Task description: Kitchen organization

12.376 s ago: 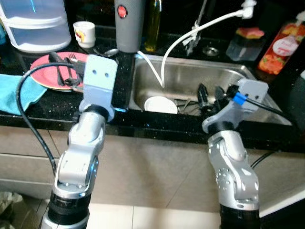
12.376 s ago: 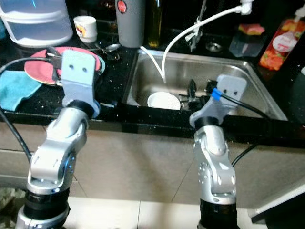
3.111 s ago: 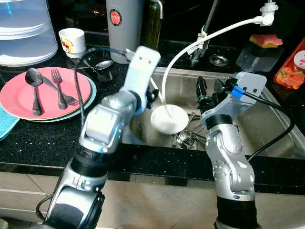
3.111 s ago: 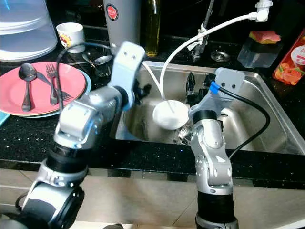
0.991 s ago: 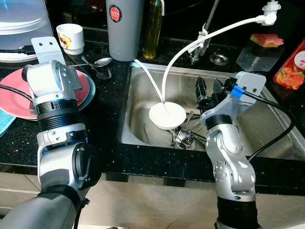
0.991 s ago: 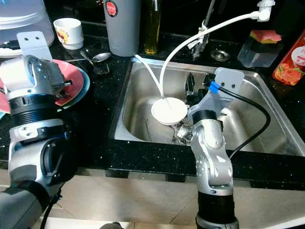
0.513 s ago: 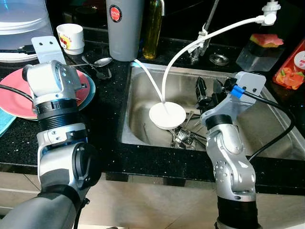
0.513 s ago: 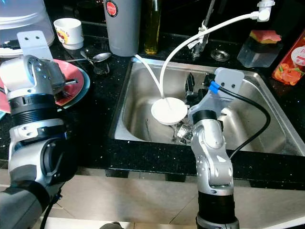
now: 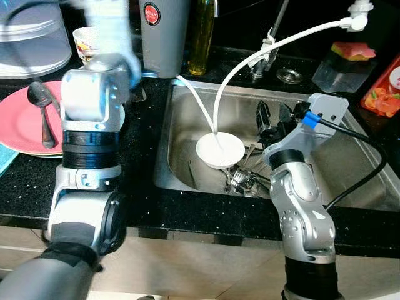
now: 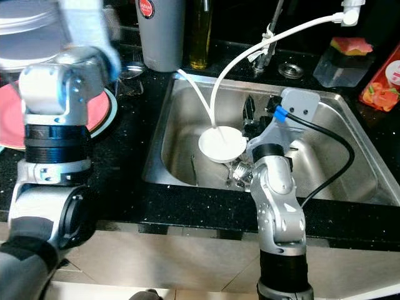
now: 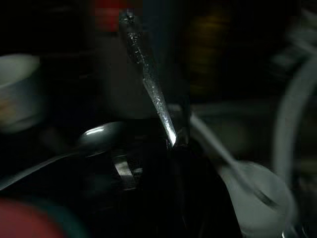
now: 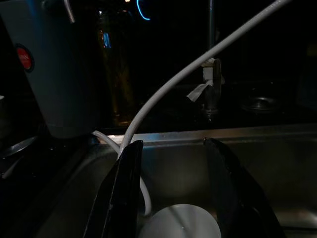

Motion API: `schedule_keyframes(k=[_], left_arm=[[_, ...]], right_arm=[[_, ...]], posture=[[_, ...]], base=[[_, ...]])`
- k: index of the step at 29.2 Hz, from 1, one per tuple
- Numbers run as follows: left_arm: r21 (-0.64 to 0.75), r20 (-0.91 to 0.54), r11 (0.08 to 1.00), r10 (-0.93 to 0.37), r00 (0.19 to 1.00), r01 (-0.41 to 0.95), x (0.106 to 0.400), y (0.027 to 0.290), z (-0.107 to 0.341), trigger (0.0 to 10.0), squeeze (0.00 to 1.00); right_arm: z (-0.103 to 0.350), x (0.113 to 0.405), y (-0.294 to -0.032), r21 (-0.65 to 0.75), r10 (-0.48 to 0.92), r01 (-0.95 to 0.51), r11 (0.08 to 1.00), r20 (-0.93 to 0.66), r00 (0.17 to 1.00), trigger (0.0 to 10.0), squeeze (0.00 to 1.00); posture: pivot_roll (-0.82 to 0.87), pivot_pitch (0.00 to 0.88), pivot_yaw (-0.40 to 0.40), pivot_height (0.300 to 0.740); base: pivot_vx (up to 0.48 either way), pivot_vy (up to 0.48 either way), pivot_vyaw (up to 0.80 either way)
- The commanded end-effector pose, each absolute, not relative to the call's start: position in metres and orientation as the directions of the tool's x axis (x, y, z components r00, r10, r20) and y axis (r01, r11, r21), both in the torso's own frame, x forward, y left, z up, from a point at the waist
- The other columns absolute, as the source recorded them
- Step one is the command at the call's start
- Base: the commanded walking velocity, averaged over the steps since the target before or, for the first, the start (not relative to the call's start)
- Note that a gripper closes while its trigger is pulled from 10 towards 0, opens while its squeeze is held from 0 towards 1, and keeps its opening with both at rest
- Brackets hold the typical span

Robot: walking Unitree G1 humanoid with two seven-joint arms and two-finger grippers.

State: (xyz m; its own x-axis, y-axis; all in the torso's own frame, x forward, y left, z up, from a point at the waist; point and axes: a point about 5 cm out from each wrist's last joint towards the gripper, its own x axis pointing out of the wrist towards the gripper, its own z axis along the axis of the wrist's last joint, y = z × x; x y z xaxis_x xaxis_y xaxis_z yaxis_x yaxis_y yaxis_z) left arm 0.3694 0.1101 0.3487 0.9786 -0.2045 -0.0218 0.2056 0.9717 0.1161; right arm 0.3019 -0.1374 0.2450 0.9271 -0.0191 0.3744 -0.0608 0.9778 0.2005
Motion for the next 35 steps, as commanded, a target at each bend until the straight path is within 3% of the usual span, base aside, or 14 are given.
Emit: schedule_keyframes(k=[1, 11, 16, 17, 18, 19, 23, 24, 28, 30, 31, 32, 33, 35], left_arm=[[0.203, -0.092, 0.911, -0.348, 0.933, 0.360, 0.368, 0.092, 0.331, 10.0, 0.00], [0.163, -0.254, 0.832, -0.484, 0.837, 0.531, 0.366, 0.076, 0.291, 10.0, 0.00], [0.206, -0.340, 0.776, -0.514, 0.788, 0.596, 0.361, 0.078, 0.271, 10.0, 0.00], [0.212, -0.351, 0.758, -0.530, 0.772, 0.617, 0.359, 0.077, 0.268, 10.0, 0.80], [0.213, -0.356, 0.746, -0.542, 0.761, 0.631, 0.357, 0.076, 0.266, 10.0, 0.80], [0.220, -0.352, 0.730, -0.559, 0.751, 0.647, 0.356, 0.074, 0.266, 10.0, 1.00], [0.220, -0.237, 0.693, -0.645, 0.727, 0.687, 0.350, 0.065, 0.282, 10.0, 1.00], [0.196, -0.136, 0.684, -0.690, 0.711, 0.702, 0.347, 0.062, 0.299, 10.0, 0.00], [0.155, -0.082, 0.740, -0.651, 0.755, 0.655, 0.355, 0.072, 0.314, 10.0, 0.00], [0.126, -0.095, 0.877, -0.455, 0.885, 0.464, 0.374, 0.092, 0.317, 10.0, 0.00], [0.126, -0.095, 0.877, -0.455, 0.885, 0.464, 0.374, 0.092, 0.317, 10.0, 0.00], [0.130, -0.106, 0.947, -0.281, 0.954, 0.293, 0.384, 0.109, 0.317, 10.0, 0.00], [0.130, -0.106, 0.947, -0.281, 0.954, 0.293, 0.384, 0.109, 0.317, 10.0, 0.00], [0.122, -0.128, 0.992, -0.004, 0.992, 0.020, 0.394, 0.140, 0.315, 10.0, 0.00]], right_arm=[[0.248, 0.301, -0.140, 0.194, -0.025, -0.054, 0.980, 0.382, 0.924, 10.0, 0.00], [0.248, 0.300, -0.142, 0.193, -0.033, -0.044, 0.980, 0.381, 0.924, 10.0, 0.00], [0.246, 0.299, -0.141, 0.192, -0.028, -0.048, 0.980, 0.374, 0.927, 10.0, 0.00], [0.246, 0.299, -0.141, 0.192, -0.027, -0.049, 0.980, 0.374, 0.927, 10.0, 0.00], [0.246, 0.299, -0.141, 0.192, -0.027, -0.049, 0.980, 0.375, 0.927, 10.0, 0.00], [0.247, 0.299, -0.141, 0.192, -0.028, -0.049, 0.980, 0.375, 0.927, 10.0, 0.00], [0.247, 0.299, -0.141, 0.195, -0.031, -0.046, 0.980, 0.374, 0.927, 10.0, 0.00], [0.246, 0.299, -0.141, 0.196, -0.032, -0.045, 0.980, 0.370, 0.928, 10.0, 0.00], [0.246, 0.299, -0.141, 0.197, -0.032, -0.045, 0.979, 0.369, 0.929, 10.0, 0.00], [0.246, 0.299, -0.141, 0.198, -0.031, -0.046, 0.979, 0.369, 0.929, 10.0, 0.00], [0.246, 0.299, -0.141, 0.198, -0.031, -0.046, 0.979, 0.369, 0.929, 10.0, 0.00], [0.246, 0.299, -0.140, 0.197, -0.030, -0.047, 0.979, 0.369, 0.929, 10.0, 0.00], [0.246, 0.299, -0.140, 0.197, -0.030, -0.047, 0.979, 0.369, 0.929, 10.0, 0.00], [0.246, 0.299, -0.140, 0.197, -0.027, -0.050, 0.979, 0.368, 0.929, 10.0, 0.00]], posture=[[0.30, 0.051, -0.087, 0.740], [0.28, 0.062, -0.085, 0.740], [0.28, 0.067, -0.089, 0.740], [0.28, 0.068, -0.088, 0.740], [0.28, 0.068, -0.088, 0.740], [0.28, 0.070, -0.086, 0.740], [0.28, 0.073, -0.085, 0.740], [0.28, 0.075, -0.085, 0.740], [0.28, 0.076, -0.086, 0.740], [0.28, 0.078, -0.089, 0.740], [0.28, 0.078, -0.089, 0.740], [0.28, 0.079, -0.090, 0.740], [0.28, 0.079, -0.090, 0.740], [0.28, 0.081, -0.091, 0.740]], base=[[0.000, 0.000, 0.00], [0.000, 0.000, 0.00], [0.000, 0.000, 0.00], [0.000, 0.000, 0.00], [0.000, 0.000, 0.00], [0.000, 0.000, 0.00], [0.000, 0.000, 0.00], [0.000, 0.000, 0.00], [0.000, 0.000, 0.00], [0.000, 0.000, 0.00], [0.000, 0.000, 0.00], [0.000, 0.000, 0.00], [0.000, 0.000, 0.00], [0.000, 0.000, 0.00]])
